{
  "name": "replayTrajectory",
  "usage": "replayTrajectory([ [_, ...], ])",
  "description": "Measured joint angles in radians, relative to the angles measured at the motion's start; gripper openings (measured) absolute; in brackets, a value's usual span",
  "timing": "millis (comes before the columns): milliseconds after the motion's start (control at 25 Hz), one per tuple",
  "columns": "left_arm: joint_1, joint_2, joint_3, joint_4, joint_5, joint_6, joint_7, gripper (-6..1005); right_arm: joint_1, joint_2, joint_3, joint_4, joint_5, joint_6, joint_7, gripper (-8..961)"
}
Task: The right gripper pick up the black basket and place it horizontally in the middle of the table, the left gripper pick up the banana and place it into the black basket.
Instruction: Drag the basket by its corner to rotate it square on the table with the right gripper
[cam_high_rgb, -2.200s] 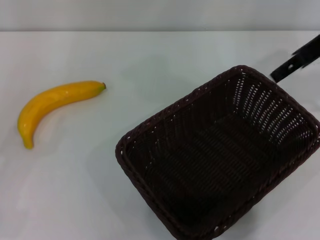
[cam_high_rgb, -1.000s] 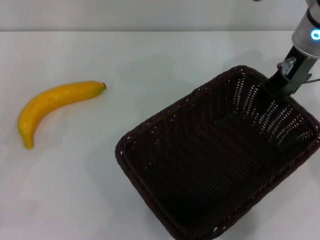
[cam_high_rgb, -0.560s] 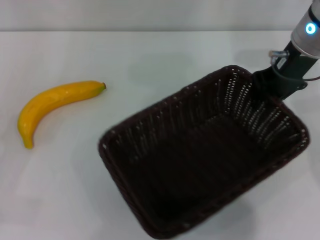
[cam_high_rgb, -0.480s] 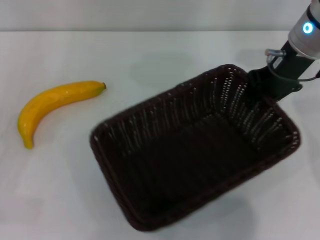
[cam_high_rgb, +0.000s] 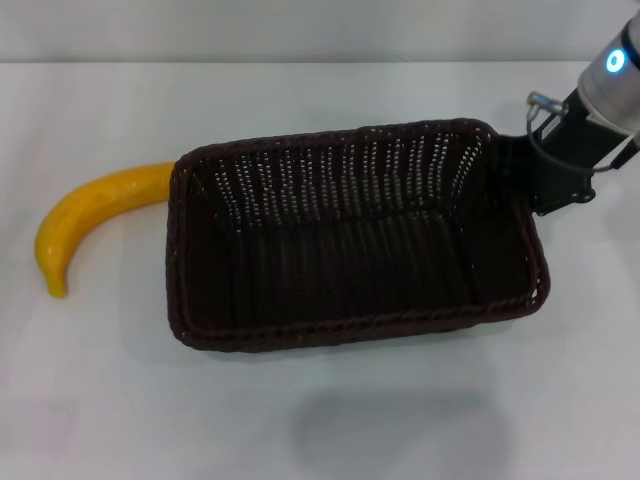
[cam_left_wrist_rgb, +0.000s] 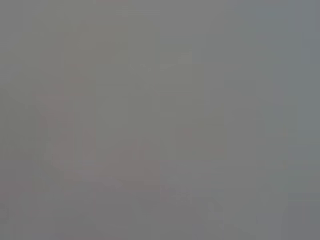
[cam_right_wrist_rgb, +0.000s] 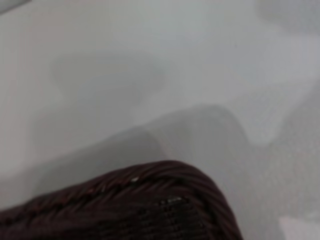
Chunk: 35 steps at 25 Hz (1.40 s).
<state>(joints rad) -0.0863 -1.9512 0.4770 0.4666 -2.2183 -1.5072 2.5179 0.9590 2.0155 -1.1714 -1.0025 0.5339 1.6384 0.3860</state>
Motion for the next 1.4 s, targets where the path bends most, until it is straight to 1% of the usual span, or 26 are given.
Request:
replayTrajectory([
  [120, -0.012, -0.003, 0.0, -0.001, 0.001, 0.016, 0.009, 738, -0.001, -0.002, -0.11, -0.054, -0.002, 0.013, -0.027, 225],
  [240, -0.014, -0.008, 0.0, 0.002, 0.001, 0.018, 0.009, 739, -0.009, -0.002, -0.236, -0.141, -0.033, 0.029, -0.077, 216],
  [400, -0.015, -0.016, 0.0, 0.005, 0.0, 0.013, 0.009, 739, -0.015, 0.002, -0.292, -0.2, -0.09, 0.057, -0.087, 189],
  [560, -0.015, -0.028, 0.0, 0.005, -0.004, 0.011, 0.01, 739, -0.006, 0.001, -0.343, -0.219, -0.09, 0.071, -0.105, 178],
  [680, -0.015, -0.033, 0.0, 0.006, -0.005, 0.011, 0.009, 740, -0.001, 0.004, -0.355, -0.227, -0.108, 0.07, -0.111, 194],
  [760, -0.015, -0.037, 0.0, 0.006, -0.006, 0.011, 0.009, 740, -0.008, 0.004, -0.325, -0.225, -0.086, 0.066, -0.116, 204],
  [800, -0.016, -0.038, 0.0, 0.006, -0.006, 0.01, 0.009, 740, -0.014, 0.004, -0.297, -0.215, -0.05, 0.063, -0.122, 209],
  [880, -0.016, -0.042, 0.0, 0.006, -0.006, 0.01, 0.009, 740, -0.02, 0.002, -0.276, -0.199, -0.001, 0.059, -0.132, 220],
  [1000, -0.017, -0.046, 0.0, 0.006, -0.007, 0.014, 0.007, 740, -0.028, -0.001, -0.28, -0.193, 0.008, 0.064, -0.137, 235],
  [1160, -0.017, -0.047, 0.0, 0.006, -0.006, 0.017, 0.002, 741, -0.042, 0.001, -0.291, -0.208, 0.001, 0.094, -0.125, 256],
  [1280, -0.016, -0.049, 0.0, 0.003, -0.005, 0.018, 0.002, 741, -0.05, 0.0, -0.302, -0.258, -0.009, 0.137, -0.091, 319],
  [1400, -0.016, -0.05, 0.0, -0.001, -0.003, 0.025, 0.001, 741, -0.074, 0.0, -0.274, -0.371, -0.001, 0.176, -0.075, 383],
])
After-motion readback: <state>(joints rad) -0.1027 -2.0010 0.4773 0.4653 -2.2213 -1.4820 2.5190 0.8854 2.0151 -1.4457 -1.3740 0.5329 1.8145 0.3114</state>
